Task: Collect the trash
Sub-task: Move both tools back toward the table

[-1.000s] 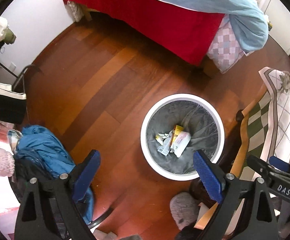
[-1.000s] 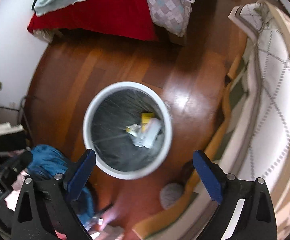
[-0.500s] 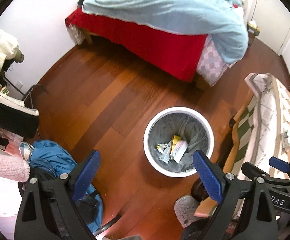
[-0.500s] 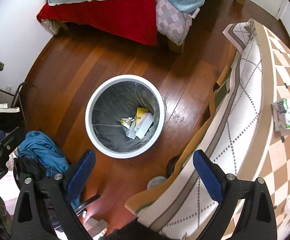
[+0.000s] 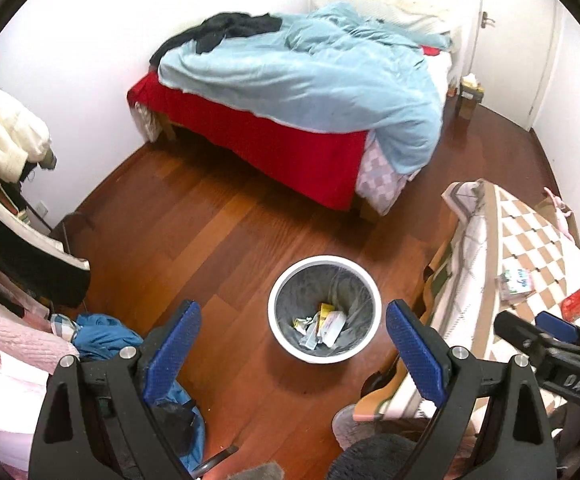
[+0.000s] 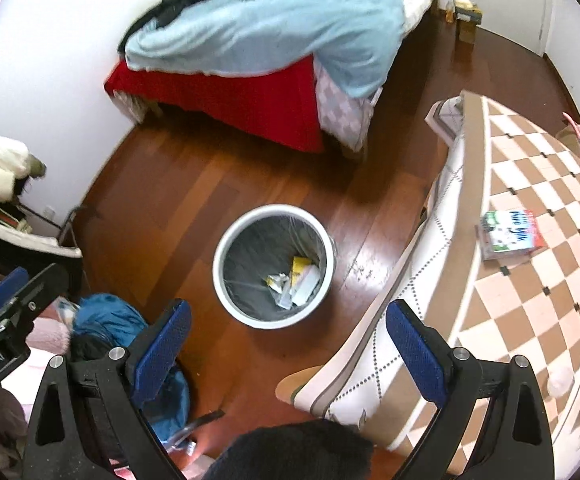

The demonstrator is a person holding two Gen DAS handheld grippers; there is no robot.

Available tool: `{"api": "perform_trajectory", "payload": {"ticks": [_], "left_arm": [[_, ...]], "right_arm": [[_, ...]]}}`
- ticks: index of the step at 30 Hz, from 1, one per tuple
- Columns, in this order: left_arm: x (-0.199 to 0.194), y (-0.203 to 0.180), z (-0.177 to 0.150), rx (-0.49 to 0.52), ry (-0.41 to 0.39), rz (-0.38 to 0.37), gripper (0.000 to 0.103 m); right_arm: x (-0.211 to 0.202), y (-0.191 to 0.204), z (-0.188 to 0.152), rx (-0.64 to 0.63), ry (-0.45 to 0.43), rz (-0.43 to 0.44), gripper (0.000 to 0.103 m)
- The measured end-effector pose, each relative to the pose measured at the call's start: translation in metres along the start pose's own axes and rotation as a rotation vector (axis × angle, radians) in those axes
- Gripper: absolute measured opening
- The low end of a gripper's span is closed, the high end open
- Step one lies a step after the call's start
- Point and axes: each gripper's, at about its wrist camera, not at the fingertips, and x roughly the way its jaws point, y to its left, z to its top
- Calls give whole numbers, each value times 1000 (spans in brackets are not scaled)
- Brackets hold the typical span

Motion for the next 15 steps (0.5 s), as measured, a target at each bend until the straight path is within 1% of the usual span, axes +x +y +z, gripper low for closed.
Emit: {"api": "perform_trajectory", "payload": {"ticks": [3, 5, 7, 9, 11, 12, 13, 15], "left_arm": [[-17, -23, -3, 26, -28, -25, 94], [-26, -47, -7, 48, -36, -64, 94], [-29, -81, -15, 90, -29, -102, 94], [-26, -116, -24, 136, -4, -142, 94], [-17, -165, -40, 188, 38, -201, 94], [-14, -181, -45, 203, 54, -219, 94], [-8, -206, -54, 228, 81, -253, 94], [1, -247, -69, 273, 119, -292, 94]], "right_arm": [[-36, -21, -8, 65, -56, 28, 99], [-55, -37, -16, 109, -79, 38, 99], [-78, -62, -27, 167, -112, 35, 99], [-97, -93, -40, 233, -139, 26, 99], [-116, -133, -58, 314, -160, -10, 99], [-124, -153, -67, 352, -166, -32, 99], [-133, -180, -79, 401, -173, -71, 99], [-146, -229, -105, 492, -173, -139, 99]]}}
